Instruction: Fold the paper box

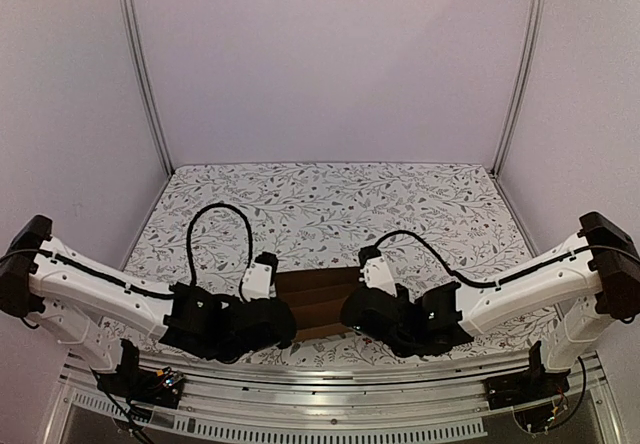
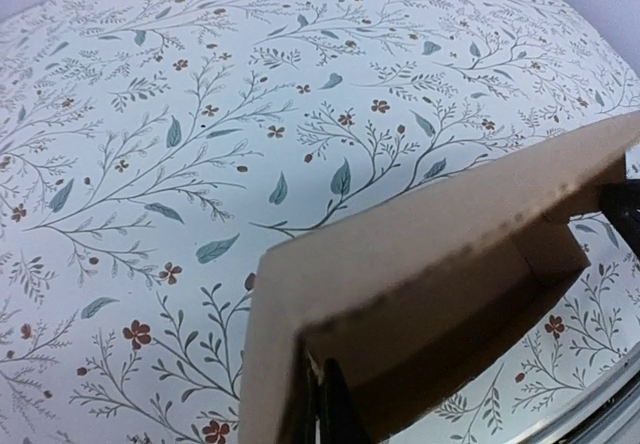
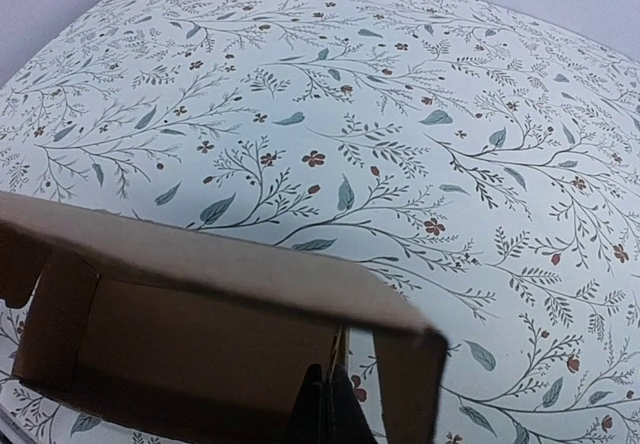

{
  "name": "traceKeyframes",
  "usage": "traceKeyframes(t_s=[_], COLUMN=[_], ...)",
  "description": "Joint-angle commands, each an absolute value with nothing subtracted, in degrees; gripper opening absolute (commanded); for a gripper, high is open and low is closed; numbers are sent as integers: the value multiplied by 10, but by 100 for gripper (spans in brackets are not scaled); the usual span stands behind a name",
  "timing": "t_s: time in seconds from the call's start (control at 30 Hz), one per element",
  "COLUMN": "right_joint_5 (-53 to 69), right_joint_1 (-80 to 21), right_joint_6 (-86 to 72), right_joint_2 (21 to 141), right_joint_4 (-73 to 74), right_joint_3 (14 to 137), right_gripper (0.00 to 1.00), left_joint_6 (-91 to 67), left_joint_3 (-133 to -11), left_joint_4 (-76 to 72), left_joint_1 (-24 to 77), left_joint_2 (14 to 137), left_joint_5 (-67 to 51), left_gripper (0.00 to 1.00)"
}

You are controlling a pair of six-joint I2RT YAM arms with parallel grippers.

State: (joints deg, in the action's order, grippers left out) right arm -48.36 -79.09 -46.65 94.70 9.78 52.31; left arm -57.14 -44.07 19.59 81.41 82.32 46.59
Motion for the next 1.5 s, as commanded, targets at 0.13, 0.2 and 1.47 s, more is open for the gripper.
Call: traceKeyframes(t_s=[0.13,0.2,1.47], right_joint_5=[-473,-474,-354], right_joint_1=[-817,-820,-845], right_joint_6=[-503,-509,-442], right_joint_2=[935,933,759], right_joint_4=[110,113,173], right_joint_3=[493,488,436], right_gripper=[0,0,59], left_joint_6=[-644,-647,-725], left_joint_3=[-445,-447,-510], left_joint_4=[245,244,330], left_joint_1=[850,851,872], left_joint_2=[859,862,925], left_joint_5=[489,491,476], left_gripper=[0,0,0])
